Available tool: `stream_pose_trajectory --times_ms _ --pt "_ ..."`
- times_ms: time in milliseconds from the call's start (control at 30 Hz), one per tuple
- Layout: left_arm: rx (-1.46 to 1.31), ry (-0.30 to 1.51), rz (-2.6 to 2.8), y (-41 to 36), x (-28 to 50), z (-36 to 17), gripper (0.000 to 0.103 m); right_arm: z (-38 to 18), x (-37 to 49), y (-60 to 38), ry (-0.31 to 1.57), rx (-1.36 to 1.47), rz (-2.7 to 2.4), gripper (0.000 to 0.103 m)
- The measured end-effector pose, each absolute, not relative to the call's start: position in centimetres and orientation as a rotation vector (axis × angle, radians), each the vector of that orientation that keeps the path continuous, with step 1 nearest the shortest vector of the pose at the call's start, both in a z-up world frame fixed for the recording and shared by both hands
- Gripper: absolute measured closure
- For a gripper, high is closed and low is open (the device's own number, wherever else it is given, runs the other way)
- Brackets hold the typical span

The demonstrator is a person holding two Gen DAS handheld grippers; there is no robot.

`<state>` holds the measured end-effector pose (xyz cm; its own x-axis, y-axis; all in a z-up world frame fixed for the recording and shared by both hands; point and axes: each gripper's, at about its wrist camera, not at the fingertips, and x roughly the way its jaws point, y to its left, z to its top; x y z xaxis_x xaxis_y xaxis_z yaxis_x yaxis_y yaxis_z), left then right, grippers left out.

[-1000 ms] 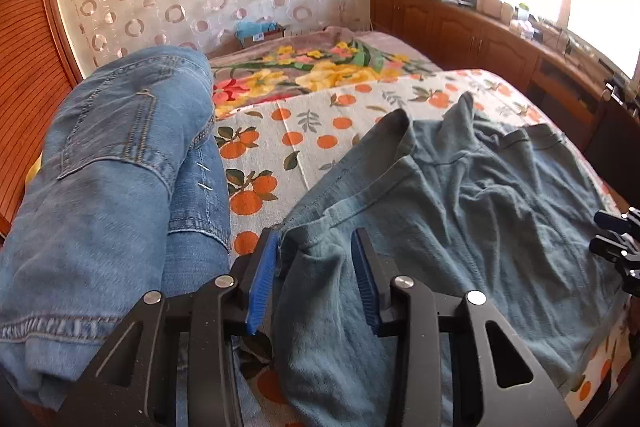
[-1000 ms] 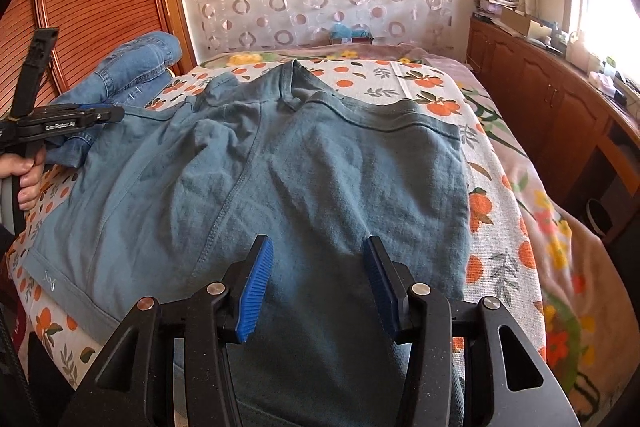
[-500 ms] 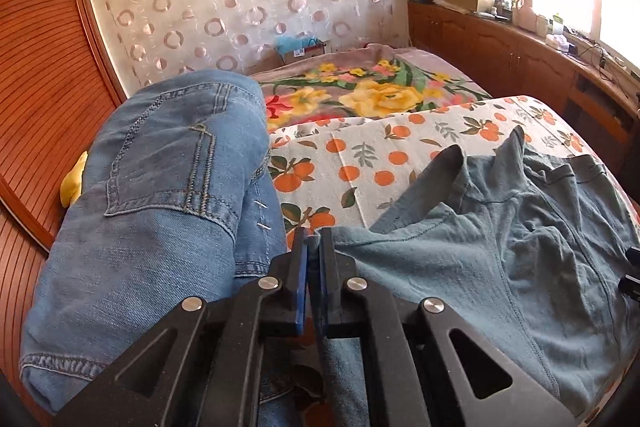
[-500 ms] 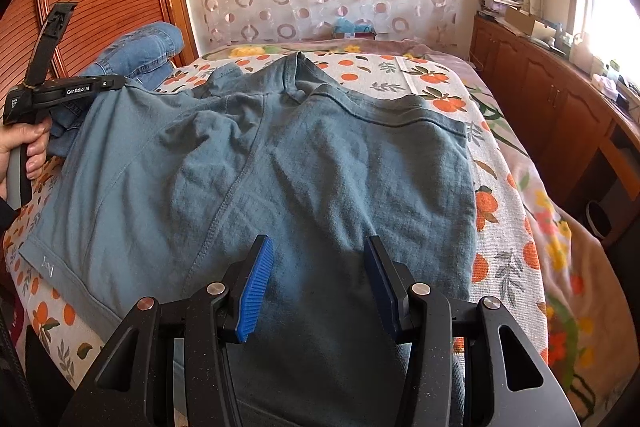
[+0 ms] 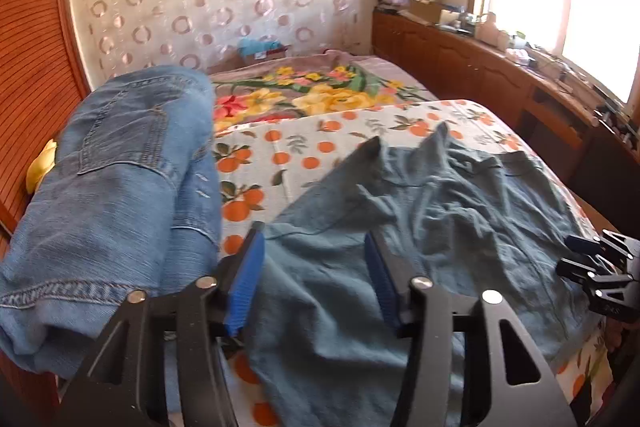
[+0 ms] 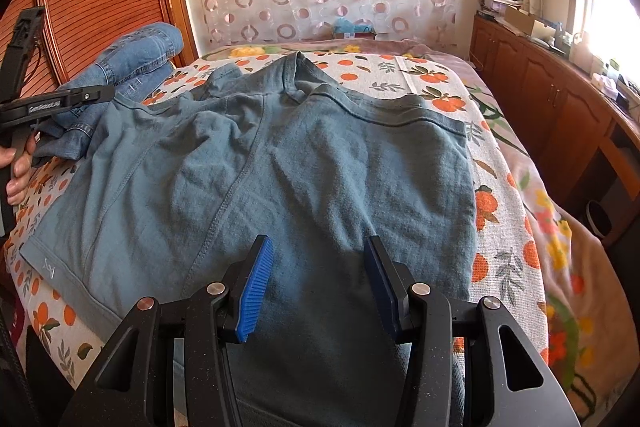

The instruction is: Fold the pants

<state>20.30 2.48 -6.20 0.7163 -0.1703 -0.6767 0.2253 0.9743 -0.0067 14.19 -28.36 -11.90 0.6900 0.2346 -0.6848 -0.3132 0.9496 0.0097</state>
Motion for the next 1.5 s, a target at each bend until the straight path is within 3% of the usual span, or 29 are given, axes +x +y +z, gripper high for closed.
stream_pose_trajectory --times_ms 600,633,667,700,1500 --pt "0.125 0.800 -0.314 -1.6 16.7 -10.4 0.047 -11.9 14.2 -28.4 0.750 -0.111 0.308 0.054" --pt "0.124 0.804 -0.317 -1.7 16.7 -10.5 0.040 -11.9 14.2 -28.4 0.750 -0.111 0.308 0.054" --pt "0.120 0.806 -0.318 -1.7 16.6 -10.7 0.026 -11.9 14.2 -28.4 0.750 -0.111 0.308 0.054" --pt "0.109 0.812 -0.323 -1.7 16.6 -10.9 0.024 -11.9 14.2 -28.4 0.750 -0.112 0.308 0.054" --pt "0.135 0.869 -0.310 -2.2 16.8 -11.9 0.023 -11.4 13.8 -28.9 0.738 -0.113 0.312 0.054"
